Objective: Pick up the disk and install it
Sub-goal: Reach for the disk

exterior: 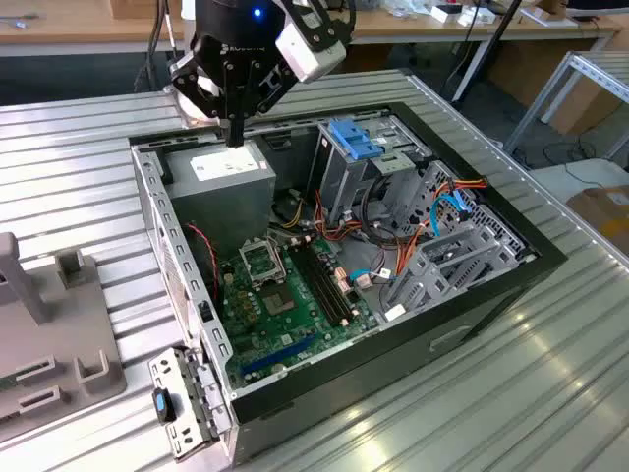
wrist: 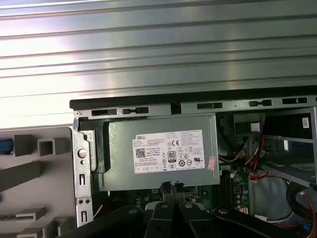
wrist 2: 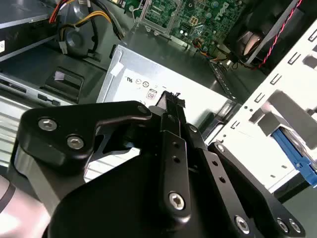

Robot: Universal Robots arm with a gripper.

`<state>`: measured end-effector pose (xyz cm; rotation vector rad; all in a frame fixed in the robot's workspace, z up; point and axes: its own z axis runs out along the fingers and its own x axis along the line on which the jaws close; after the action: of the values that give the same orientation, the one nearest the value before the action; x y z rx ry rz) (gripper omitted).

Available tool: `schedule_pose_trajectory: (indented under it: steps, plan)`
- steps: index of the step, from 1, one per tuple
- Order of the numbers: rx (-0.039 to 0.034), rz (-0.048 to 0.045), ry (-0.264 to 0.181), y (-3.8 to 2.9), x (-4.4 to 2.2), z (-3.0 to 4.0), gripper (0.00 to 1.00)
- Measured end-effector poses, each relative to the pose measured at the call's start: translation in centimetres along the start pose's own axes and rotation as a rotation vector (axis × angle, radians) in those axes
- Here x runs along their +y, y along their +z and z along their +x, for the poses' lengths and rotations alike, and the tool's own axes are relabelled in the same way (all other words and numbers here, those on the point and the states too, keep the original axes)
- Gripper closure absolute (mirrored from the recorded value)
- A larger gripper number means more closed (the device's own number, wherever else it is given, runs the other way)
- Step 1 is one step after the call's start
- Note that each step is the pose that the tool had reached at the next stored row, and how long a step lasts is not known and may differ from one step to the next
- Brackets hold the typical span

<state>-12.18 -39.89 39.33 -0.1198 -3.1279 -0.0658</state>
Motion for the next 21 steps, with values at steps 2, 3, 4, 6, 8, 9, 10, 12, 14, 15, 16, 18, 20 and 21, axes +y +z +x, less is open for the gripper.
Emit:
schedule_pose_trajectory:
  steps: [2, 3, 4, 6, 8, 9, 10, 12, 14, 15, 16, 18, 20, 21]
  plan:
    - [0.0025, 0.0001, 0.0, 0.0, 0.0, 0.0, 0.89]
    - [0.0035, 0.0003, 0.0, 0.0, 0.0, 0.0, 0.89]
    - [0.0042, 0.0003, 0.0, 0.0, 0.0, 0.0, 0.89]
    - [0.0049, 0.0004, 0.0, 0.0, 0.0, 0.0, 0.89]
    - [0.0057, 0.0005, 0.0, 0.0, 0.0, 0.0, 0.89]
    - [0.0062, 0.0005, 0.0, 0.0, 0.0, 0.0, 0.89]
    - [0.0065, 0.0005, 0.0, 0.0, 0.0, 0.0, 0.89]
    - [0.0074, 0.0005, 0.0, 0.0, 0.0, 0.0, 0.89]
    - [0.0083, 0.0006, 0.0, 0.0, 0.0, 0.0, 0.89]
    - [0.0089, 0.0006, 0.0, 0.0, 0.0, 0.0, 0.89]
    - [0.0096, 0.0007, 0.0, 0.0, 0.0, 0.0, 0.89]
    - [0.0096, 0.0008, 0.0, 0.0, 0.0, 0.11, 0.89]
    - [0.0095, 0.0007, 0.0, 0.0, -0.03, 0.35, 0.89]
    - [0.0095, 0.0008, 0.0, 0.0, -0.04, 0.46, 0.89]
